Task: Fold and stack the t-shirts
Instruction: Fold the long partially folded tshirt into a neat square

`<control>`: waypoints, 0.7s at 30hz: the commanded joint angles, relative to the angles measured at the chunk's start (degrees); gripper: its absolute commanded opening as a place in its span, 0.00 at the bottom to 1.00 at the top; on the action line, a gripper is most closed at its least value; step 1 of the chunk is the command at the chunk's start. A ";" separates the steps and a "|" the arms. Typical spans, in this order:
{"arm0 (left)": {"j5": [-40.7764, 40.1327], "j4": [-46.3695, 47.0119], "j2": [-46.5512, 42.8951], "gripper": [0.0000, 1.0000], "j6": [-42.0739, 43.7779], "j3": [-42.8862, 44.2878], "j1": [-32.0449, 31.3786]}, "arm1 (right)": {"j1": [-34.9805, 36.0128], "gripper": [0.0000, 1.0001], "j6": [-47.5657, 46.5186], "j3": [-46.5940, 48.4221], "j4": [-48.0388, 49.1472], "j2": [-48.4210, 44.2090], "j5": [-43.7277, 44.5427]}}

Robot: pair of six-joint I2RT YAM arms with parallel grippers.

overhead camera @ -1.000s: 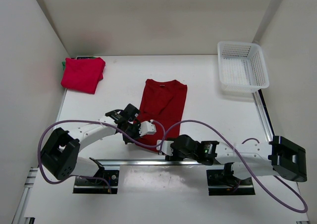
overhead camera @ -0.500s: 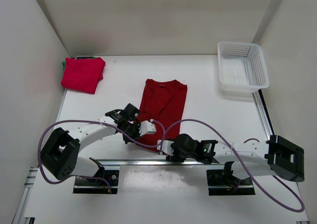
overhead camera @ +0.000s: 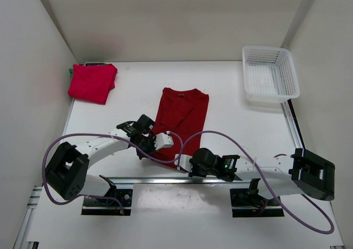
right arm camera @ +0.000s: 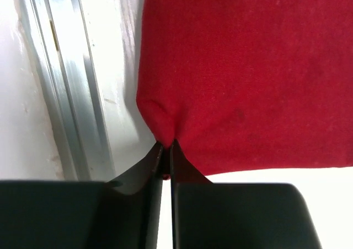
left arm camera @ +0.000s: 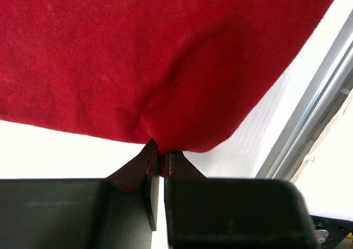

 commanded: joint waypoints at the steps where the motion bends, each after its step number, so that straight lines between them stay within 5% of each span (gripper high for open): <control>1: 1.10 0.75 -2.10 0.01 0.13 0.83 0.12 | 0.21 0.03 1.81 0.39 -0.60 -1.35 2.62; 11: -2.50 -2.76 -1.40 0.00 -7.42 6.71 1.17 | -1.54 0.00 4.54 5.74 -6.93 -7.05 1.50; 21: -5.32 -6.01 5.35 0.00 -15.43 22.35 6.18 | -15.85 0.00 7.26 14.78 -12.46 -6.55 -9.48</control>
